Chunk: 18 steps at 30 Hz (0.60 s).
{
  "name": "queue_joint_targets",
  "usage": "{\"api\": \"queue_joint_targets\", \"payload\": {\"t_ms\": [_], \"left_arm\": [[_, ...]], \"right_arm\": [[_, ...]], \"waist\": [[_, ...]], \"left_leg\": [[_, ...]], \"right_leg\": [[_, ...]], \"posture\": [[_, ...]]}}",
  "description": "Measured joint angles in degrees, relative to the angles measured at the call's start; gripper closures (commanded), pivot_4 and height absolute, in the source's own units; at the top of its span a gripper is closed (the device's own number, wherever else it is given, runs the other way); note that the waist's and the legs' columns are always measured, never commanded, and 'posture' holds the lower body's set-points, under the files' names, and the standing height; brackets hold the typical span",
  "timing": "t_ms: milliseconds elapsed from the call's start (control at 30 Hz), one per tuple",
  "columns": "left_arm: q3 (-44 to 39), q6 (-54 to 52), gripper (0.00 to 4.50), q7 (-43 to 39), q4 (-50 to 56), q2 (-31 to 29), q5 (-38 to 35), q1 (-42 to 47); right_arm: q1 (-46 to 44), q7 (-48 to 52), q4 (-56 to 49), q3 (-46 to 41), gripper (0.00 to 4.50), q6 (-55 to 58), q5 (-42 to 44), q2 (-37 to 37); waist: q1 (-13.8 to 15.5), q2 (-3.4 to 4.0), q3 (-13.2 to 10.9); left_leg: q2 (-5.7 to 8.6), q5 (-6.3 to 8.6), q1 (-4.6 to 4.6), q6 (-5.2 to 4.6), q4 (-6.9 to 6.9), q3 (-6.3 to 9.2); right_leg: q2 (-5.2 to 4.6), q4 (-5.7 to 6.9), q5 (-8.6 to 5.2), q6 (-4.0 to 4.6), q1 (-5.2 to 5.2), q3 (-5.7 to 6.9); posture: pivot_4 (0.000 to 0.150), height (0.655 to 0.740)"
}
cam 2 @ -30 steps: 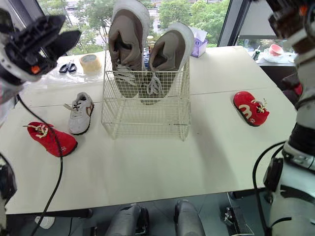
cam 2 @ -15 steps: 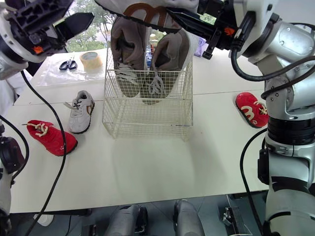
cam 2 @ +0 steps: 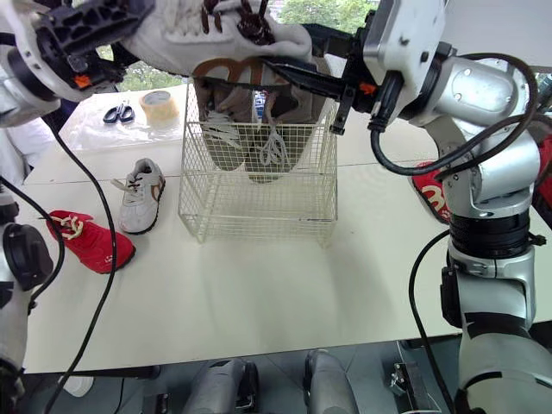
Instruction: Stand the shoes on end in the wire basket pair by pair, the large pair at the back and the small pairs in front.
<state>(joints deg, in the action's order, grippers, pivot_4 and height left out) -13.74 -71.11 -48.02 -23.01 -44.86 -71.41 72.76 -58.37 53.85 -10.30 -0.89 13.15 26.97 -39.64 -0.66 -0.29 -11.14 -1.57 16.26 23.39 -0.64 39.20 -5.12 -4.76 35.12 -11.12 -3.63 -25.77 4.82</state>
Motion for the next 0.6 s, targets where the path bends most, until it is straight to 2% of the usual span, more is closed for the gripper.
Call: {"api": "queue_joint_targets", "payload": {"t_ms": [167,233,333,500,533,600], "left_arm": [[-0.64,-1.06,4.22,-0.37,-0.57,0.51,1.8,0.55],[-0.95,-1.24,4.24,-0.18,-0.56,0.82,2.2,0.56],[-2.23,-1.51,4.24,1.75,-0.61,2.39,2.26,0.44],[-10.78,0.06,4.24,10.36,1.58,5.98,-0.12,-2.79],[-13.53,0.77,4.24,13.23,2.41,6.87,-1.48,-3.98],[-18.83,2.8,4.24,19.56,4.98,9.2,-4.9,-6.33]], "right_arm": [[0.16,-0.01,-1.02,-0.06,3.72,0.17,-0.7,0.22],[0.27,-0.05,-1.23,-0.1,3.72,0.6,-0.7,0.22],[0.78,-0.61,-1.24,-0.72,2.78,1.03,-0.54,0.54],[3.81,-6.05,-3.02,-5.89,0.24,8.23,7.6,4.32],[5.02,-8.45,-3.92,-7.66,0.07,10.63,10.35,5.43],[5.83,-15.28,-4.92,-11.45,0.07,15.3,16.64,8.77]], "waist": [[-0.03,0.0,0.0],[-0.04,0.0,0.0],[0.04,0.0,0.0],[-0.01,-0.01,0.01],[-0.09,-0.01,0.01],[-0.13,-0.01,0.01]], "left_leg": [[-0.01,0.0,0.0,0.01,0.0,0.02],[-0.01,-0.01,0.0,0.01,0.0,0.02],[-0.01,-0.01,0.0,0.02,0.01,0.02],[-0.03,-0.04,-0.01,0.07,0.01,0.05],[-0.04,-0.06,-0.01,0.1,0.01,0.05],[-0.04,-0.1,-0.02,0.16,0.01,0.05]], "right_leg": [[0.0,0.02,0.0,0.0,-0.01,0.0],[0.0,0.02,0.0,0.0,-0.01,0.0],[-0.01,0.03,0.0,0.0,-0.01,0.0],[-0.05,0.08,0.01,0.0,0.0,-0.01],[-0.07,0.11,0.02,0.01,-0.02,-0.01],[-0.12,0.17,0.03,0.03,-0.05,0.0]], "posture": [[0.15,0.74],[0.15,0.74],[0.15,0.74],[0.15,0.74],[0.15,0.74],[0.15,0.74]]}}
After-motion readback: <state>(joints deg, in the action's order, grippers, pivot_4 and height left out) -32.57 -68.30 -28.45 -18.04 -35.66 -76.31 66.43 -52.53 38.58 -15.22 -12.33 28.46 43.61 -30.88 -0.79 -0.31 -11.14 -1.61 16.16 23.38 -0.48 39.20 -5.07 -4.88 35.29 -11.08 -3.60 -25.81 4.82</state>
